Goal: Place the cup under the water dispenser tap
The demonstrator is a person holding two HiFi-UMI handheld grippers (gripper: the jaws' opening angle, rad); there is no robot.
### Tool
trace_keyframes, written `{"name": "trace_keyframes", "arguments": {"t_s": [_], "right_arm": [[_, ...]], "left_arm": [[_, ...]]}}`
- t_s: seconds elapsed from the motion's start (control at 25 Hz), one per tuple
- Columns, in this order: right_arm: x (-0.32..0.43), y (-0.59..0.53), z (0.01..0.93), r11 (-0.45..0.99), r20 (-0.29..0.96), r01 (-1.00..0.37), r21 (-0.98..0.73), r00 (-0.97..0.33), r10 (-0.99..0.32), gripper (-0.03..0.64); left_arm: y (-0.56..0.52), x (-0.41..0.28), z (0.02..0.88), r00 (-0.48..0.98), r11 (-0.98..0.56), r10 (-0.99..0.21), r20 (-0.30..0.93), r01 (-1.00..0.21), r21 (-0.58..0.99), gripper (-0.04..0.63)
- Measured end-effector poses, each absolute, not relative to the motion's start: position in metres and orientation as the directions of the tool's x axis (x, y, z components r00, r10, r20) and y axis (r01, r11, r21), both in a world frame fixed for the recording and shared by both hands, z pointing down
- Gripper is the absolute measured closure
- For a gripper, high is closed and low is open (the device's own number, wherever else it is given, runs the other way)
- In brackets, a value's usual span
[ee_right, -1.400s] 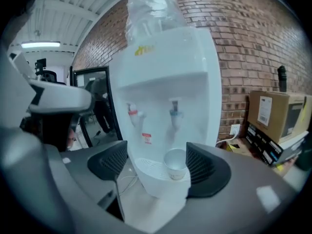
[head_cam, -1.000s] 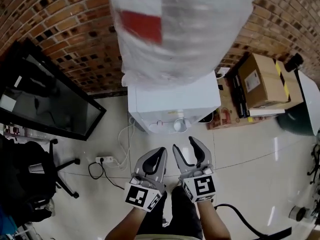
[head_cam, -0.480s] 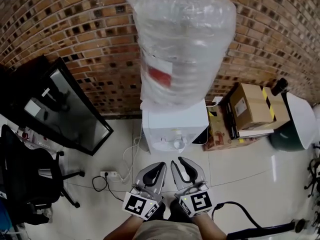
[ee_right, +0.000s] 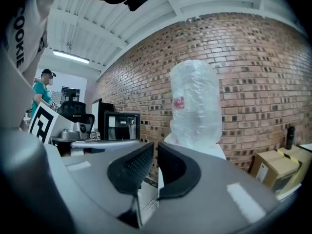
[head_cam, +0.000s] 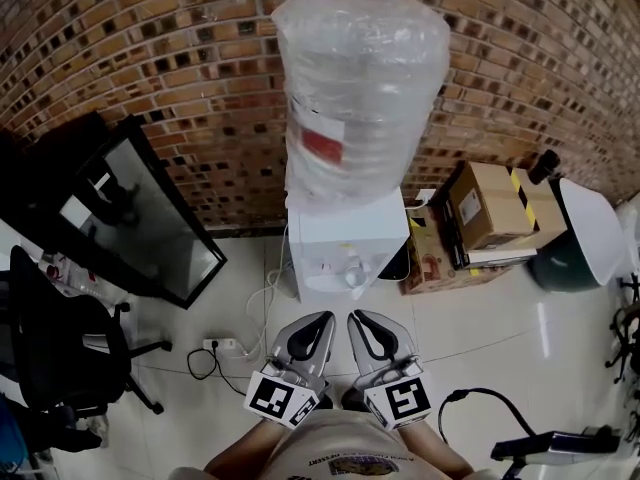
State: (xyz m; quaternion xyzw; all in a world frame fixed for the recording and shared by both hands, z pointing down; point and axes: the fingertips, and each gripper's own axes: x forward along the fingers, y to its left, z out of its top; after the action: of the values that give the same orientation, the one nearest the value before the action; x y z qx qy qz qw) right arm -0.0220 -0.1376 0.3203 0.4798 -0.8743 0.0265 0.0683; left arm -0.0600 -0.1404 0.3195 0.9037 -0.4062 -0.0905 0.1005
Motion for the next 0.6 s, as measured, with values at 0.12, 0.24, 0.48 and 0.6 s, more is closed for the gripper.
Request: {"name": "trace_keyframes", "arguments": {"t_s": [0.12, 0.24, 0.48, 0.6], "right_arm": [[-0.025, -0.133, 0.316, 0.534, 0.144, -0.845, 0.033, -0.525, -0.839, 0.592], [-0.027, -0.128, 0.317, 0.528, 0.162, -0.848, 0.038, -0.516, -0.841, 0.598], [-0.03, -0.118, 0.33, 0.524, 0.207, -0.851, 0.024, -0.509, -0.836, 0.607], [-0.033, -0.114, 0.331, 0.535, 0.204, -0.845, 0.017, -0.521, -0.829, 0.607]], "left_arm": [[-0.134, -0.061, 0.311, 0.667, -0.668, -0.738, -0.101, -0.702, 0.247, 0.612], [-0.131, -0.065, 0.308, 0.669, -0.671, -0.735, -0.107, -0.697, 0.251, 0.612], [-0.13, -0.073, 0.314, 0.667, -0.665, -0.739, -0.093, -0.702, 0.256, 0.612], [-0.127, -0.077, 0.314, 0.657, -0.654, -0.749, -0.09, -0.711, 0.259, 0.612]]}}
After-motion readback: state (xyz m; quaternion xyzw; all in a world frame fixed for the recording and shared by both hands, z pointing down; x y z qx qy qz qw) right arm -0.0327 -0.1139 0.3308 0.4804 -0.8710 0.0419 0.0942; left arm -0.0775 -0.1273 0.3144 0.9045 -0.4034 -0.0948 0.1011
